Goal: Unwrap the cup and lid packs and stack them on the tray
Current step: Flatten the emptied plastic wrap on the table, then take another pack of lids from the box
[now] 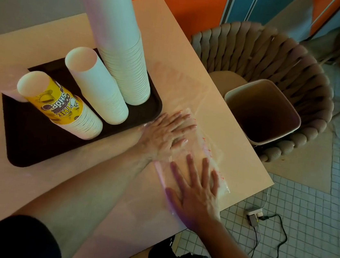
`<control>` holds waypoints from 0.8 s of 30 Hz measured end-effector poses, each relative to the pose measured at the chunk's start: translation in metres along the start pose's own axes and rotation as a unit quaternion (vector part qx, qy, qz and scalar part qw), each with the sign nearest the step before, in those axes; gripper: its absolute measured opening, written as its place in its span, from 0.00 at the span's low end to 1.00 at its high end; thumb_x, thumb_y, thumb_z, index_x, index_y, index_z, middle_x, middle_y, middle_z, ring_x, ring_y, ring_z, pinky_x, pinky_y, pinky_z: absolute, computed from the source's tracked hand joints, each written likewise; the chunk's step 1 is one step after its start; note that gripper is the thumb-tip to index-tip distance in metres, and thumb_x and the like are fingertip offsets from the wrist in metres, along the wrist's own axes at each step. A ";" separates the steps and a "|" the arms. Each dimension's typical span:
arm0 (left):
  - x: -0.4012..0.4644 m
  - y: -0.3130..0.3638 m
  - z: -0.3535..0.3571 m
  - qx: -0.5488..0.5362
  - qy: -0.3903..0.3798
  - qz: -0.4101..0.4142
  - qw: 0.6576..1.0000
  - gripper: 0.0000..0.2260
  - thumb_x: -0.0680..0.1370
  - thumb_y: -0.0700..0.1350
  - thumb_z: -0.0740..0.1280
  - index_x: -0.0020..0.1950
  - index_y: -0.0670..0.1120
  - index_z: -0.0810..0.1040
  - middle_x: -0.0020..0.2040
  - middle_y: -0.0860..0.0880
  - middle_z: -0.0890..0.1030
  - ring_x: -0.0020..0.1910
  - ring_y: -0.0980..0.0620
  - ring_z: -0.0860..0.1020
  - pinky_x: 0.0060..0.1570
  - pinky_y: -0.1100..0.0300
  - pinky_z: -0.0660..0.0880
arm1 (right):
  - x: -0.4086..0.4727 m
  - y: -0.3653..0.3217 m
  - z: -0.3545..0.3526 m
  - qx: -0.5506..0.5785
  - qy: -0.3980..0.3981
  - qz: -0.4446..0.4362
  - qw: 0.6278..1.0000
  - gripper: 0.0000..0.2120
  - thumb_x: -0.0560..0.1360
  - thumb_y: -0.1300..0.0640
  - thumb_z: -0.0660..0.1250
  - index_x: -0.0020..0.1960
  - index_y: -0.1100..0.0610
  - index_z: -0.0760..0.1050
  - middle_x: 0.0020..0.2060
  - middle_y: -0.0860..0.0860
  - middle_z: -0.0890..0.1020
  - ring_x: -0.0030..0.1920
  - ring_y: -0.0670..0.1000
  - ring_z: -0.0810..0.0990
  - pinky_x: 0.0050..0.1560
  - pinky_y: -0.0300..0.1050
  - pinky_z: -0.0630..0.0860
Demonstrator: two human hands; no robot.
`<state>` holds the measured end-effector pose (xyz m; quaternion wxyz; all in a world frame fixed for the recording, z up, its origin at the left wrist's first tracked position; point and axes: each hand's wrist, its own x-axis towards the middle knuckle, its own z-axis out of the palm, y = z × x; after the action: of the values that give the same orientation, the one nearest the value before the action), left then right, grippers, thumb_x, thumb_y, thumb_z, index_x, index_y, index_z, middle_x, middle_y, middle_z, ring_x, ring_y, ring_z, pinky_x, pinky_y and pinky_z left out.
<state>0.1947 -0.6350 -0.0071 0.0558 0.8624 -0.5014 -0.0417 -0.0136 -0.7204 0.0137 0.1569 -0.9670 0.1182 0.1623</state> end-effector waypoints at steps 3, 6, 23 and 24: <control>0.001 0.003 0.003 0.016 -0.006 -0.002 1.000 0.26 0.83 0.60 0.48 0.81 0.59 0.53 0.82 0.55 0.53 0.81 0.53 0.52 0.77 0.51 0.49 | -0.002 0.001 -0.001 -0.016 -0.013 -0.002 1.000 0.30 0.80 0.29 0.41 0.78 0.32 0.33 0.79 0.46 0.29 0.75 0.61 0.22 0.74 0.62 0.26; 0.005 0.001 0.007 0.000 -0.008 -0.029 1.000 0.26 0.83 0.60 0.45 0.82 0.56 0.54 0.82 0.54 0.55 0.81 0.51 0.54 0.77 0.50 0.50 | -0.005 0.001 -0.001 -0.008 -0.020 0.001 1.000 0.31 0.80 0.29 0.41 0.78 0.32 0.32 0.78 0.46 0.27 0.75 0.61 0.21 0.74 0.63 0.26; -0.077 0.036 -0.063 -0.211 -0.005 -0.132 0.969 0.21 0.81 0.44 0.64 0.75 0.48 0.71 0.77 0.49 0.66 0.76 0.50 0.64 0.73 0.48 0.64 | -0.005 -0.050 -0.056 0.012 0.004 -0.001 1.000 0.29 0.81 0.37 0.57 0.79 0.43 0.58 0.82 0.51 0.52 0.81 0.62 0.48 0.76 0.65 0.50; -0.093 0.033 -0.068 -0.233 0.004 -0.162 0.959 0.20 0.81 0.44 0.65 0.73 0.48 0.73 0.76 0.50 0.68 0.74 0.50 0.66 0.71 0.50 0.66 | -0.005 -0.061 -0.058 0.011 0.013 -0.018 1.000 0.28 0.81 0.40 0.60 0.78 0.45 0.61 0.81 0.52 0.56 0.80 0.62 0.53 0.75 0.64 0.54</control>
<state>0.1290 -0.5669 0.0665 0.2497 0.8952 -0.3313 -0.1626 0.0149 -0.6829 0.0837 0.1685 -0.9692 0.1049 0.1457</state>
